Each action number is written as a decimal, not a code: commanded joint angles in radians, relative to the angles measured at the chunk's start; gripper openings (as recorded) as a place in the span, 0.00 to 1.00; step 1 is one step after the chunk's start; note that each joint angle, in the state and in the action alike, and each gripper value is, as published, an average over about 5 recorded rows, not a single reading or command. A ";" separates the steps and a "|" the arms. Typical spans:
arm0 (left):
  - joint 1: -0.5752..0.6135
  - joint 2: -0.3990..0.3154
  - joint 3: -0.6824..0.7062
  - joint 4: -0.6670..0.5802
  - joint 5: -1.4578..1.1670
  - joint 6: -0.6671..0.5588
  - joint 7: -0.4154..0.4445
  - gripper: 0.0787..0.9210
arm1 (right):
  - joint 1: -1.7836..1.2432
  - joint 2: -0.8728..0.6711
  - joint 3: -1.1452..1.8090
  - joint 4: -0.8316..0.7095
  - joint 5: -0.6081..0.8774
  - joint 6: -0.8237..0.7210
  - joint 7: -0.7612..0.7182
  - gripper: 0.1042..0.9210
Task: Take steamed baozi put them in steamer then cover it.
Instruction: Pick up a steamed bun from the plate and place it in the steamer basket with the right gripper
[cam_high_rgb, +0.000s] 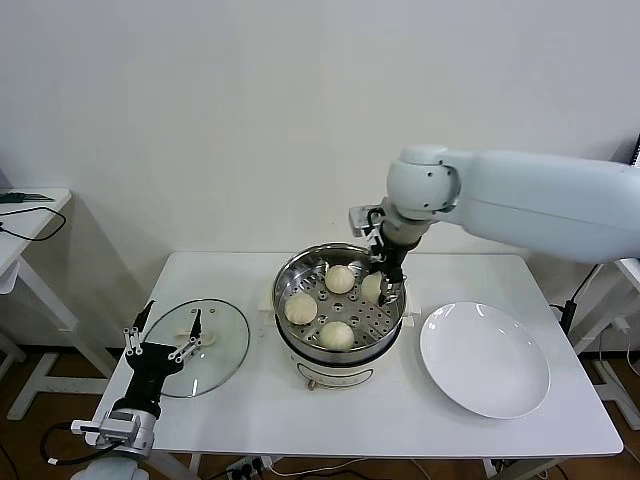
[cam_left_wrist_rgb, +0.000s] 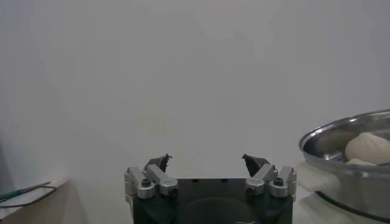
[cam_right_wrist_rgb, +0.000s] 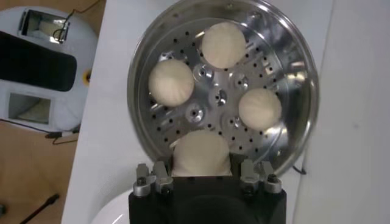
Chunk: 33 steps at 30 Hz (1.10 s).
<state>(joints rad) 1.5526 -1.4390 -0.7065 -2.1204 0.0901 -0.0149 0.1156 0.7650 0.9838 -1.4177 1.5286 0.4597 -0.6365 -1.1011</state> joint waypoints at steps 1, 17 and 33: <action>-0.001 0.003 -0.006 0.003 -0.005 0.001 0.001 0.88 | -0.142 0.061 0.050 -0.103 -0.091 -0.004 -0.005 0.63; -0.003 0.005 -0.003 0.012 -0.006 0.003 0.002 0.88 | -0.229 0.057 0.093 -0.148 -0.160 0.013 -0.009 0.63; 0.000 -0.002 0.003 0.012 -0.001 0.001 0.000 0.88 | -0.243 0.047 0.143 -0.148 -0.160 0.028 -0.004 0.86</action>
<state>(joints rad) 1.5510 -1.4399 -0.7044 -2.1059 0.0864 -0.0129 0.1167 0.5337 1.0329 -1.3000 1.3833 0.2997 -0.6121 -1.1055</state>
